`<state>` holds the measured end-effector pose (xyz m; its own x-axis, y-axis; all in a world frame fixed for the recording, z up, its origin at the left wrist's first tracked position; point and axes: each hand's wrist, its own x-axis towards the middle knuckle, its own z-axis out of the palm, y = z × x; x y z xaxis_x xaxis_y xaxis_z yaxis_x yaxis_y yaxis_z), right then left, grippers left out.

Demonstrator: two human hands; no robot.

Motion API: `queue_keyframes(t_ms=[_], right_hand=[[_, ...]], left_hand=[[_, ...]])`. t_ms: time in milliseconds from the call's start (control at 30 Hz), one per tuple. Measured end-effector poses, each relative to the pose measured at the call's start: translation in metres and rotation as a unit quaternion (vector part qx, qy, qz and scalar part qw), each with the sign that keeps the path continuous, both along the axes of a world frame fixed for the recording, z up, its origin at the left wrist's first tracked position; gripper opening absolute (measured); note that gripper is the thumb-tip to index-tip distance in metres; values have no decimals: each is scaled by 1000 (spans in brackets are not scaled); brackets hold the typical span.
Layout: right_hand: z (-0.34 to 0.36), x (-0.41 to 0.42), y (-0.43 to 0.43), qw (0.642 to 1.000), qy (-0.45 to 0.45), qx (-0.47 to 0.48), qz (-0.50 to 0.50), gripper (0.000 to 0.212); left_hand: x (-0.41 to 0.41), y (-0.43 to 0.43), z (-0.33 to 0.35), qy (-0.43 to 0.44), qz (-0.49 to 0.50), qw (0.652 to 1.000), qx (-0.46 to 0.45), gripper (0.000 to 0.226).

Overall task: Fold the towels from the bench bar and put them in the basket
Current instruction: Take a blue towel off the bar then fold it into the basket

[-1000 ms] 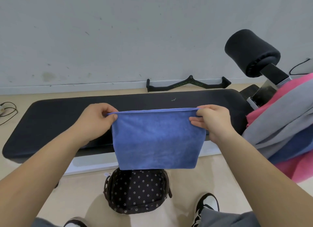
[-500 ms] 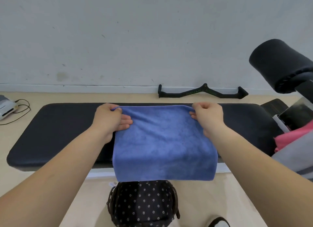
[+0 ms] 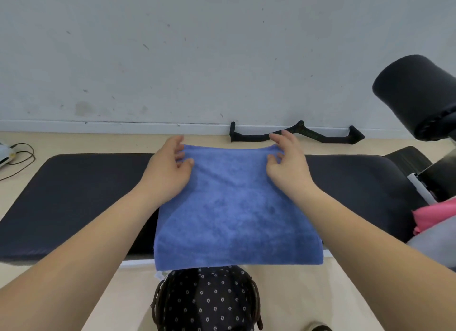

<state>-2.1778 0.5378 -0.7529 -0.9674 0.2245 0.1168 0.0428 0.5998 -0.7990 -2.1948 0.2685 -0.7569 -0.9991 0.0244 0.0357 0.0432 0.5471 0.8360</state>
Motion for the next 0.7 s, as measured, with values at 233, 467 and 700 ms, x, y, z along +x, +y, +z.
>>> queue_keyframes(t_ms=[233, 467, 700], right_hand=[[44, 74, -28, 914, -213, 313, 143, 44], [31, 130, -42, 875, -235, 390, 165, 63], [25, 127, -56, 881, -230, 391, 134, 72]], left_hand=[[69, -1, 27, 95, -162, 959, -213, 25], [129, -12, 22, 39, -158, 886, -434, 38], [124, -29, 17, -101, -4, 956, -276, 51]])
